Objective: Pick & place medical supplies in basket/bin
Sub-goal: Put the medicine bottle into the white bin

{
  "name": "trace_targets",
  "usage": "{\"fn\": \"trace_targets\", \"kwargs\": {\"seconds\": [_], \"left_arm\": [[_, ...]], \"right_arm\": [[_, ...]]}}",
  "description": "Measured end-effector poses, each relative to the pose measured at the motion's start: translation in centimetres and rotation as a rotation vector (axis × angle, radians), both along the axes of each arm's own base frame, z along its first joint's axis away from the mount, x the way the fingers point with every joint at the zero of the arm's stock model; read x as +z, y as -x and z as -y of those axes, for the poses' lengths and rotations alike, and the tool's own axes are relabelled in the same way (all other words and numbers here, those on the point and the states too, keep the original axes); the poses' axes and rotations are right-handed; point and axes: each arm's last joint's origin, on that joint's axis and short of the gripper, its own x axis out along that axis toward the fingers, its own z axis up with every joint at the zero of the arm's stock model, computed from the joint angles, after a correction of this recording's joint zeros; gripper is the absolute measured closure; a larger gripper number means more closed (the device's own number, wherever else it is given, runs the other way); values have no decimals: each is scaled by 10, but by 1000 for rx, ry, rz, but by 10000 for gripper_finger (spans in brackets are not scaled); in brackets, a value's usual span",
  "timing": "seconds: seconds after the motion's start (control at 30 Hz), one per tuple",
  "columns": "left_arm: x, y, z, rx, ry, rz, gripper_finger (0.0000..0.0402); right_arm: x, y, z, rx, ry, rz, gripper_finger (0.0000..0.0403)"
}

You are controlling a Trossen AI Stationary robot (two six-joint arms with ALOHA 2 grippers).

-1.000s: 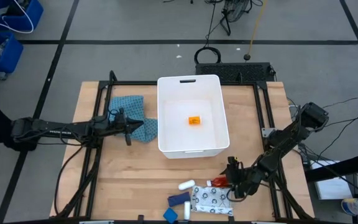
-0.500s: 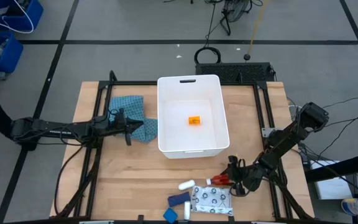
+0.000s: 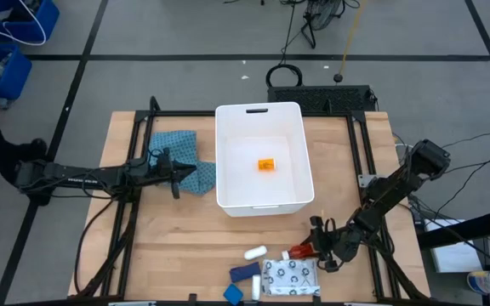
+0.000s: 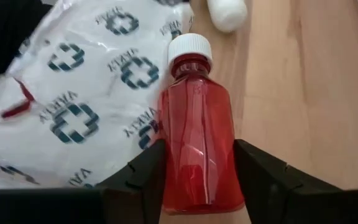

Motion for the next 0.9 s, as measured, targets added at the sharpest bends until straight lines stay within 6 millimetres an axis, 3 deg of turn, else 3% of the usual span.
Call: {"fn": "trace_targets", "kwargs": {"seconds": [0.6,0.9], "left_arm": [[0,0,0,0,1,0,364],[0,0,0,-1,-5,-5,364]], "right_arm": [[63,17,19,67,-19,139,248],[95,28,34,106,-20,310,248]]}}
